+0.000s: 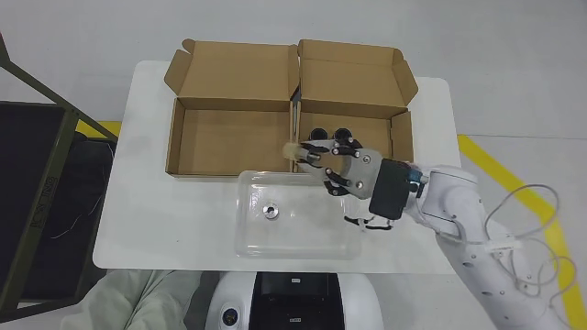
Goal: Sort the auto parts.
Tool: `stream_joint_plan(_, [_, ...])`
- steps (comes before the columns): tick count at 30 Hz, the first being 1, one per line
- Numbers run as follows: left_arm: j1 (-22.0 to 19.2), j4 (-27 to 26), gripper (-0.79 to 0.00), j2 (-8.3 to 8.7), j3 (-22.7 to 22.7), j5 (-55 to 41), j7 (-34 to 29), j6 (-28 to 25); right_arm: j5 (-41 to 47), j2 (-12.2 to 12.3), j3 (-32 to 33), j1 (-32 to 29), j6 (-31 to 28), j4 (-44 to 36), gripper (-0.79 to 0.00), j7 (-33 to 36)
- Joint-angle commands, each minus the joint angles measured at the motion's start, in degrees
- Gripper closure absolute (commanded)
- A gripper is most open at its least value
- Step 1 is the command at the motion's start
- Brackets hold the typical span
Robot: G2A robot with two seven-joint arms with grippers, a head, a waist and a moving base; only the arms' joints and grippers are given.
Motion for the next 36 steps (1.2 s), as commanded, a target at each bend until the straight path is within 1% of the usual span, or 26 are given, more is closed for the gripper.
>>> stream_joint_plan(1, [0.0, 0.0, -0.785, 0.0, 0.0, 0.0, 0.0, 0.0, 0.3, -0.1, 0.1, 0.0, 0.2, 0.3, 0.0, -0.6])
stream_joint_plan(6, [0.0, 0.0, -0.785, 0.0, 0.0, 0.0, 0.0, 0.0, 0.4, -0.2, 0.4, -0.2, 0.8, 0.9, 0.0, -1.5])
stream_joint_plan(12, [0.0, 0.0, -0.785, 0.0, 0.0, 0.0, 0.0, 0.0, 0.9, -0.3, 0.5, -0.3, 1.3, 1.5, 0.0, -0.9])
stream_joint_plan(33, [0.0, 0.0, -0.785, 0.0, 0.0, 0.0, 0.0, 0.0, 0.9, -0.3, 0.5, -0.3, 1.3, 1.5, 0.0, -0.9])
stream_joint_plan(36, [0.0, 0.0, -0.785, 0.0, 0.0, 0.0, 0.0, 0.0, 1.5, -0.4, 0.0, -0.4, 2.2, 1.9, 0.0, 0.3])
